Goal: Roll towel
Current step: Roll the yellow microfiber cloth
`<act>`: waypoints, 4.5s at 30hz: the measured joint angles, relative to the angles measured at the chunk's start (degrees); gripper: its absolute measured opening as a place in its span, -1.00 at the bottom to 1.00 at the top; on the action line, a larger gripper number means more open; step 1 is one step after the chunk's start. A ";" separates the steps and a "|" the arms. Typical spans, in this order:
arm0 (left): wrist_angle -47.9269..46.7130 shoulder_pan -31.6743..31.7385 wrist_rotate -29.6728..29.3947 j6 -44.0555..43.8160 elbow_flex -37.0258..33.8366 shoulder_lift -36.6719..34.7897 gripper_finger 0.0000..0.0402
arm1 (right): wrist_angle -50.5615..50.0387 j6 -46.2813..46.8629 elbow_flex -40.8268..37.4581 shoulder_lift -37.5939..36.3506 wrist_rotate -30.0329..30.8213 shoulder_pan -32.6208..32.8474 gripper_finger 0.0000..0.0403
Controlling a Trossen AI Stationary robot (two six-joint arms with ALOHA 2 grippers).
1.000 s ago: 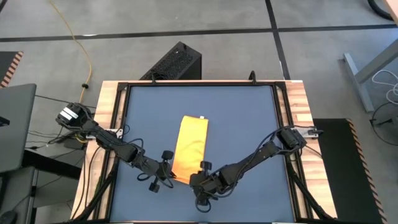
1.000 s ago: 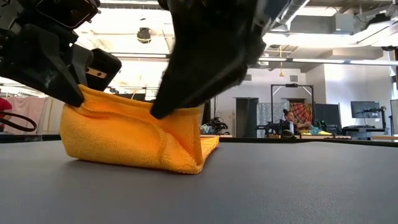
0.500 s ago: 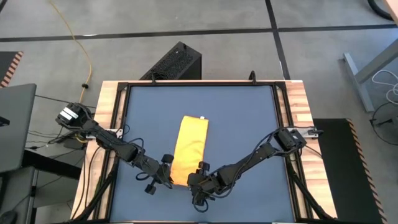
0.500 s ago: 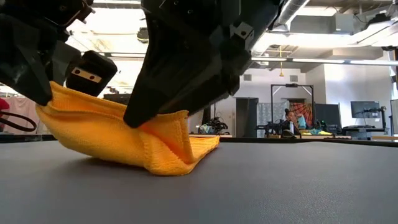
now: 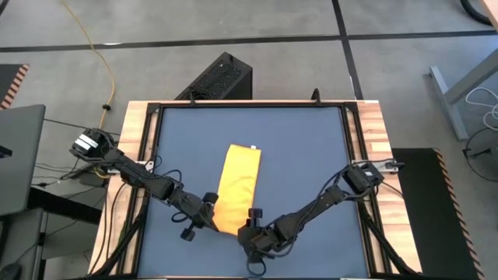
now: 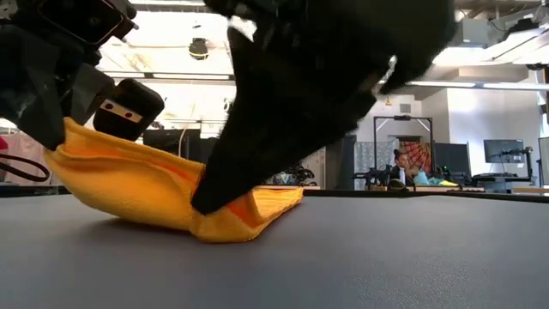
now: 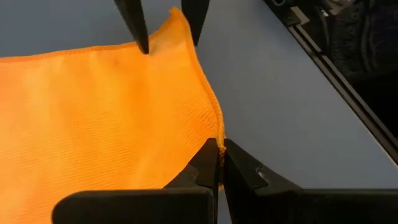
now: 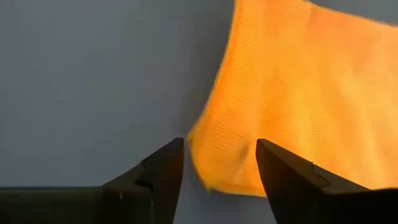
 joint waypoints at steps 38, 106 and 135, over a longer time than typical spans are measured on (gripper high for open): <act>0.05 1.07 -0.44 0.09 0.00 0.01 -1.00 | 3.65 -0.64 -1.14 -0.84 -8.51 -1.67 -0.41; -0.19 1.11 -0.37 0.33 0.02 -0.01 -1.00 | -8.01 -3.70 7.18 2.20 0.19 -1.56 -0.41; -1.16 1.11 0.15 0.33 0.02 -0.01 -1.00 | -7.15 -4.31 7.48 6.53 5.59 -3.29 -0.48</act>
